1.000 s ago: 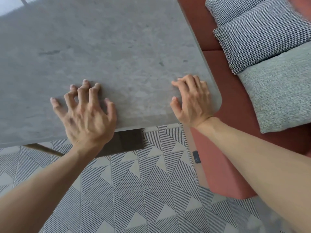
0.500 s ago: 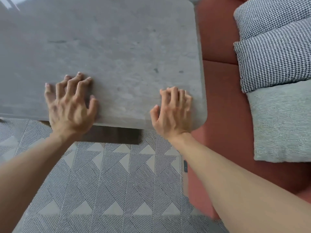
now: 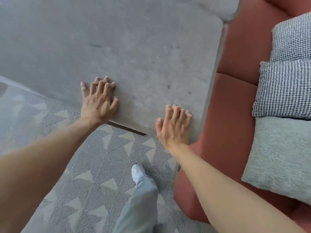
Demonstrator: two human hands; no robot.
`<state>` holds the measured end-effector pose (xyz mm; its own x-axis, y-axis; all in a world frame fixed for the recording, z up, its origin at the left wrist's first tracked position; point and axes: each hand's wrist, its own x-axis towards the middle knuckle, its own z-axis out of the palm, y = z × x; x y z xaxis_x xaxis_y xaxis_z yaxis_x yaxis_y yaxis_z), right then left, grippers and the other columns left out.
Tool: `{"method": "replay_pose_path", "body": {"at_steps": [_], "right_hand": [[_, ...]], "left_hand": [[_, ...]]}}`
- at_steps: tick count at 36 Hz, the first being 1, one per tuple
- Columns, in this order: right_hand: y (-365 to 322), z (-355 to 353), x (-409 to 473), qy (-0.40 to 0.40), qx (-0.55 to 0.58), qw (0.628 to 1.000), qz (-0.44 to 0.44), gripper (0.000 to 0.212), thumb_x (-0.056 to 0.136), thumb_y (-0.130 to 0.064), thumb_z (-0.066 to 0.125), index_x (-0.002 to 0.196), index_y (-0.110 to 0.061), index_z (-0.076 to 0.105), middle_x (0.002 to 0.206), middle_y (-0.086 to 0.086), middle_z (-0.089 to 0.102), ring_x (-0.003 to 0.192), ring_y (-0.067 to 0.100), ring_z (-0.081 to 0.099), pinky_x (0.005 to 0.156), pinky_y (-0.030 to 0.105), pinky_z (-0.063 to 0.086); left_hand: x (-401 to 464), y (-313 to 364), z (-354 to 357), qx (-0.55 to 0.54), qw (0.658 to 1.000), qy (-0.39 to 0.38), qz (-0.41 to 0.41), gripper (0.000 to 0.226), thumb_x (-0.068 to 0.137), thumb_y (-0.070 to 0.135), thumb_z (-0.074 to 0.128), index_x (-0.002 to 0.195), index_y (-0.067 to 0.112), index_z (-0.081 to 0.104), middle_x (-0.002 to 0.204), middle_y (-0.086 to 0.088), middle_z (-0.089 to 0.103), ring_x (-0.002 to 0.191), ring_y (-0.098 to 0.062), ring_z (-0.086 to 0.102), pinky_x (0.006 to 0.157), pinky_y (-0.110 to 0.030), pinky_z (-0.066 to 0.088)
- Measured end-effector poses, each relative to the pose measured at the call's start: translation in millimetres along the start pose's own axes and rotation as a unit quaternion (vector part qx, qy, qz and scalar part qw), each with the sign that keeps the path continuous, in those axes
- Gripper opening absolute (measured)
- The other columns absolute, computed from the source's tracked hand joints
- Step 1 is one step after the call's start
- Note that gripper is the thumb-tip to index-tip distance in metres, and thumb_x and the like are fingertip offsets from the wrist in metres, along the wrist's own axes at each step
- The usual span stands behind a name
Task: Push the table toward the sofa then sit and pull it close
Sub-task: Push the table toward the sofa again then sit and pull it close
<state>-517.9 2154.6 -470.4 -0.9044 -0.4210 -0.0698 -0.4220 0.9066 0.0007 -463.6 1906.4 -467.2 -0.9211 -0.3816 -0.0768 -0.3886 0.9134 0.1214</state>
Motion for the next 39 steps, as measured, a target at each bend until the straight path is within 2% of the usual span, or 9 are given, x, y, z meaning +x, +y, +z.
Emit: {"method": "replay_pose_path", "body": {"at_steps": [4, 7, 10, 13, 18, 20, 23, 26, 39], "right_hand": [[13.0, -29.8, 18.2, -0.086, -0.010, 0.995, -0.054, 0.043, 0.089, -0.043, 0.044, 0.117, -0.012, 0.054, 0.121, 0.011, 0.051, 0.114, 0.031, 0.047, 0.094, 0.050, 0.038], [15.0, -50.6, 30.8, -0.161, 0.034, 0.985, -0.052, 0.037, 0.088, -0.039, 0.046, 0.115, -0.015, 0.054, 0.120, 0.008, 0.049, 0.117, 0.029, 0.046, 0.095, 0.047, 0.039], [24.7, -69.6, 53.6, -0.245, 0.080, 0.966, -0.039, 0.036, 0.092, -0.037, 0.048, 0.119, -0.015, 0.054, 0.125, 0.008, 0.048, 0.120, 0.029, 0.051, 0.100, 0.044, 0.040], [36.6, -89.0, 90.8, -0.274, 0.127, 0.953, -0.020, 0.037, 0.091, -0.038, 0.052, 0.121, -0.015, 0.054, 0.129, 0.009, 0.049, 0.123, 0.029, 0.052, 0.099, 0.038, 0.042], [31.7, -125.2, 176.1, -0.307, 0.254, 0.917, -0.035, 0.035, 0.092, -0.027, 0.061, 0.122, -0.008, 0.061, 0.123, 0.014, 0.065, 0.115, 0.028, 0.061, 0.095, 0.033, 0.045], [21.6, -146.6, 202.7, -0.325, 0.348, 0.879, -0.034, 0.030, 0.094, -0.021, 0.061, 0.120, -0.006, 0.060, 0.107, 0.014, 0.066, 0.094, 0.025, 0.063, 0.080, 0.033, 0.050], [7.0, -183.8, 226.7, -0.341, 0.515, 0.786, -0.006, 0.009, 0.100, -0.011, 0.051, 0.106, -0.007, 0.054, 0.076, 0.005, 0.055, 0.053, 0.010, 0.055, 0.045, 0.021, 0.042], [2.6, -209.2, 233.7, -0.351, 0.586, 0.731, -0.007, 0.008, 0.100, -0.008, 0.048, 0.097, -0.006, 0.055, 0.075, 0.007, 0.056, 0.051, 0.012, 0.056, 0.044, 0.022, 0.044], [70.7, -151.5, 229.6, -0.376, 0.533, 0.748, 0.122, 0.014, 0.096, -0.013, 0.053, 0.084, -0.007, 0.059, 0.074, 0.010, 0.057, 0.057, 0.022, 0.054, 0.054, 0.031, 0.044]], "left_hand": [[8.2, 26.4, -18.9, -0.046, 0.995, -0.046, -0.080, 0.051, 0.086, 0.031, 0.053, 0.129, 0.005, 0.047, 0.140, -0.017, 0.045, 0.131, -0.038, 0.037, 0.111, -0.060, 0.023], [9.4, 38.6, -29.9, -0.064, 0.986, -0.087, -0.125, 0.055, 0.084, 0.033, 0.057, 0.131, 0.006, 0.049, 0.135, -0.015, 0.050, 0.126, -0.036, 0.043, 0.106, -0.050, 0.034], [13.6, 42.0, -43.0, -0.111, 0.976, -0.132, -0.136, 0.035, 0.087, 0.030, 0.054, 0.116, 0.011, 0.058, 0.123, -0.010, 0.054, 0.119, -0.032, 0.048, 0.098, -0.046, 0.043], [21.3, 40.1, -60.3, -0.210, 0.955, -0.150, -0.149, 0.031, 0.090, 0.025, 0.058, 0.118, 0.011, 0.059, 0.124, -0.009, 0.057, 0.113, -0.027, 0.058, 0.096, -0.036, 0.044], [50.1, 44.1, -104.5, -0.336, 0.905, -0.064, -0.254, 0.023, 0.093, 0.024, 0.064, 0.112, 0.010, 0.066, 0.106, -0.008, 0.069, 0.099, -0.025, 0.065, 0.081, -0.028, 0.043], [61.5, 49.7, -124.9, -0.421, 0.853, -0.012, -0.309, 0.016, 0.095, 0.023, 0.062, 0.105, 0.011, 0.067, 0.097, -0.008, 0.071, 0.093, -0.026, 0.067, 0.081, -0.033, 0.049], [71.7, 63.7, -151.7, -0.579, 0.723, 0.076, -0.368, 0.014, 0.098, 0.015, 0.052, 0.098, 0.008, 0.064, 0.100, -0.015, 0.071, 0.084, -0.028, 0.067, 0.078, -0.040, 0.054], [69.5, 81.8, -160.7, -0.637, 0.648, 0.128, -0.399, 0.017, 0.098, 0.012, 0.050, 0.094, 0.004, 0.064, 0.096, -0.018, 0.070, 0.079, -0.027, 0.067, 0.071, -0.039, 0.055], [16.2, 116.8, -90.6, -0.727, 0.431, 0.157, -0.512, 0.025, 0.099, 0.021, 0.046, 0.090, 0.005, 0.063, 0.086, -0.015, 0.067, 0.072, -0.028, 0.063, 0.066, -0.038, 0.052]]}}
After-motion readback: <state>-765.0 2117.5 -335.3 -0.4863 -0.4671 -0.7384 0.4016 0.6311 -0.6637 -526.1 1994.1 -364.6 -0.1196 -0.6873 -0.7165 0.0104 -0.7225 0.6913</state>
